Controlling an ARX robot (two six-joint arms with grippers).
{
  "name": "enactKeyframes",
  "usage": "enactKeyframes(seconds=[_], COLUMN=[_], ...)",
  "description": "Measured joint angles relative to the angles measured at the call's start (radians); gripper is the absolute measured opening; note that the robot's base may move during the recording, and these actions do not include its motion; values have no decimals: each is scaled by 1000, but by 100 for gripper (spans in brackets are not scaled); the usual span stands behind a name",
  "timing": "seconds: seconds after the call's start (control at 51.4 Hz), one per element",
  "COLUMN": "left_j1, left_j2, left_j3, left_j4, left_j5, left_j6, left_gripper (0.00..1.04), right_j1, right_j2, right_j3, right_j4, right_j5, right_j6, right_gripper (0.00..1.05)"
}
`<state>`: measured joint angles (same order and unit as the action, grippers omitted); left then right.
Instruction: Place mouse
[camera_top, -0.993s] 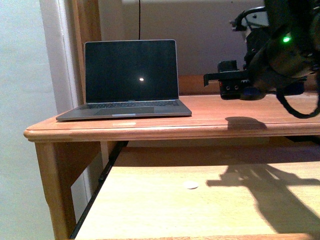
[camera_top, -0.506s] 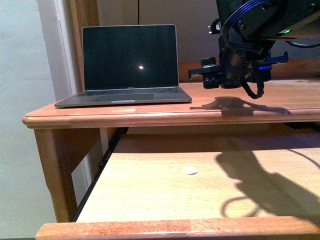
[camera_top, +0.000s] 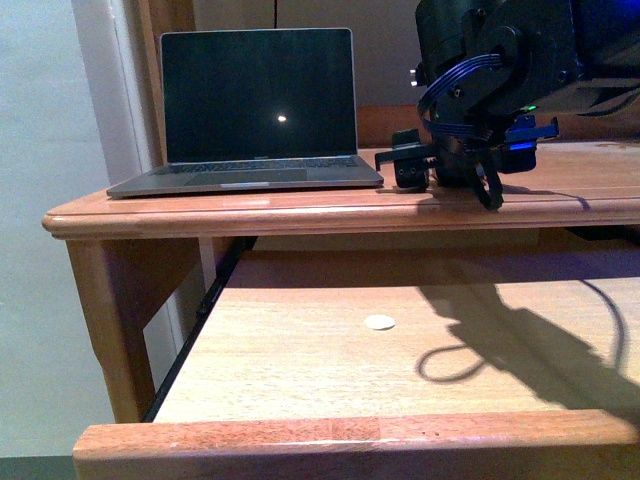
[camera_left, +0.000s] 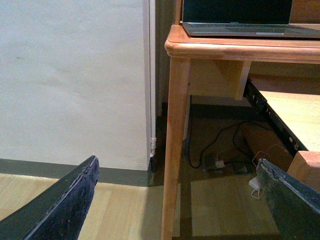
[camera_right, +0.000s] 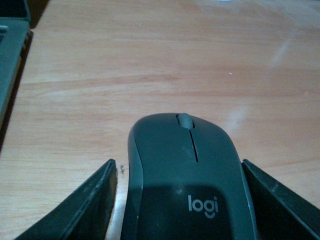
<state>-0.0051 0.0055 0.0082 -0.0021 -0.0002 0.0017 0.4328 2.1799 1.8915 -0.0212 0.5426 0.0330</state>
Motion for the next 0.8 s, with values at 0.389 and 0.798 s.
enactKeyframes(seconds=[0.389,0.798], left_j1=[0,0], left_j2=[0,0], left_j3=[0,0], left_j4=[0,0], left_j5=[0,0], left_j6=[0,0], left_gripper=[97,97], right_j1=[-56,-444], right_j2=[-238,-880], right_j3=[-315,-1232], right_j4=[237,575], right_j5=[-219,-964], right_j6=[36,128], right_gripper=[97,97])
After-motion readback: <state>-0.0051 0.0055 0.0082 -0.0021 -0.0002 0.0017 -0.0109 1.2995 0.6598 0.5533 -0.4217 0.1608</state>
